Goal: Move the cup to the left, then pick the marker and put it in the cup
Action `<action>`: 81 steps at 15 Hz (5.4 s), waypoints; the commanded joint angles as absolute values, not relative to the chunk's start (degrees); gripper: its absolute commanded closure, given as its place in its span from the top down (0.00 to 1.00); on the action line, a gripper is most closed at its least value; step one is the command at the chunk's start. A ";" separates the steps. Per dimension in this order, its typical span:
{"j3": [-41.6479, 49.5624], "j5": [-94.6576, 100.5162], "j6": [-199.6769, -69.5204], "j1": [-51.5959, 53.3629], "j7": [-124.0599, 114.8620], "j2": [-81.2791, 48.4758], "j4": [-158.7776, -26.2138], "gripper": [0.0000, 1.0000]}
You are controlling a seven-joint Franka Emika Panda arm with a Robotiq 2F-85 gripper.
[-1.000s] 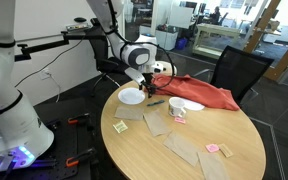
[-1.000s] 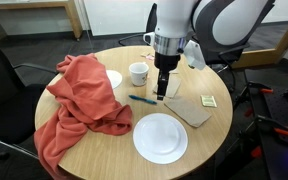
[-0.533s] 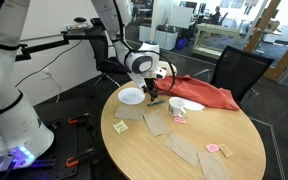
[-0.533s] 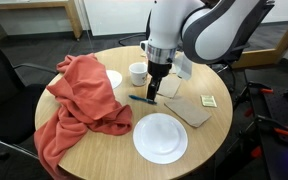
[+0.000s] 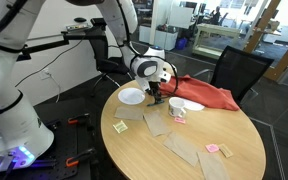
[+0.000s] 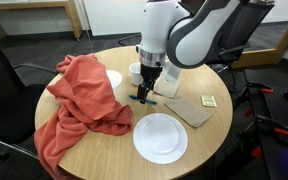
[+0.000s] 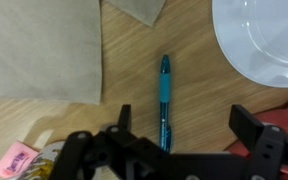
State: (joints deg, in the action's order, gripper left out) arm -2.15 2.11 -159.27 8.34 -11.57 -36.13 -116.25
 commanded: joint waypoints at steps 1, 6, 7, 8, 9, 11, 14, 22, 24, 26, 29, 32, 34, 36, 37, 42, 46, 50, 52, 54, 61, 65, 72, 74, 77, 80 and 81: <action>-0.55 0.99 -158.76 9.88 -12.98 -38.83 -112.24 1.00; 0.10 1.05 -157.79 10.31 -12.91 -41.86 -108.03 1.00; 0.23 1.03 -157.59 10.37 -13.00 -42.44 -107.26 1.00; 0.53 1.09 -157.47 10.52 -13.18 -43.03 -106.53 1.00; 0.58 1.03 -157.26 10.49 -13.11 -43.53 -105.84 1.00; 1.03 1.04 -157.07 10.64 -13.22 -44.52 -104.56 1.00; 1.21 0.91 -156.51 10.52 -13.13 -45.71 -102.86 1.00; 1.53 0.73 -155.59 10.38 -13.27 -47.69 -99.82 0.43; 1.59 0.68 -154.95 10.28 -13.35 -47.56 -99.44 0.28; 1.45 0.53 -154.27 10.17 -13.40 -47.31 -99.32 0.12; 1.31 0.00 -153.39 10.20 -14.09 -46.45 -100.02 0.02; 1.65 -0.17 -153.95 10.95 -15.27 -44.12 -102.41 0.04; 1.60 -0.03 -154.07 11.29 -15.62 -42.61 -103.70 0.04; 1.85 0.29 -153.71 11.95 -15.90 -40.40 -105.36 0.04; 2.01 0.51 -153.28 12.30 -16.00 -39.08 -106.28 0.04; 2.95 1.83 -150.99 13.77 -17.50 -31.78 -110.54 0.04; 2.59 3.07 -148.70 13.74 -17.22 -25.43 -113.42 0.04; 2.25 4.86 -147.22 13.63 -17.73 -20.27 -115.90 0.04; 0.96 4.30 -148.65 12.07 -15.85 -23.22 -113.26 0.04; 0.85 4.48 -148.64 11.99 -15.95 -22.57 -113.59 0.17; 2.90 7.59 -150.23 13.95 -19.41 -23.65 -113.71 0.04; 8.35 18.08 -155.20 18.94 -30.73 -23.75 -114.34 0.04; 18.54 37.66 -157.51 27.77 -55.31 -24.75 -113.30 0.04; 19.94 45.41 -156.54 28.91 -64.16 -25.21 -112.48 0.04; 26.20 55.34 -155.74 34.67 -77.22 -26.65 -111.37 0.04; 30.49 64.55 -154.33 38.69 -89.80 -28.40 -109.94 0.04; 31.43 66.76 -153.90 39.55 -93.24 -28.99 -109.52 0.04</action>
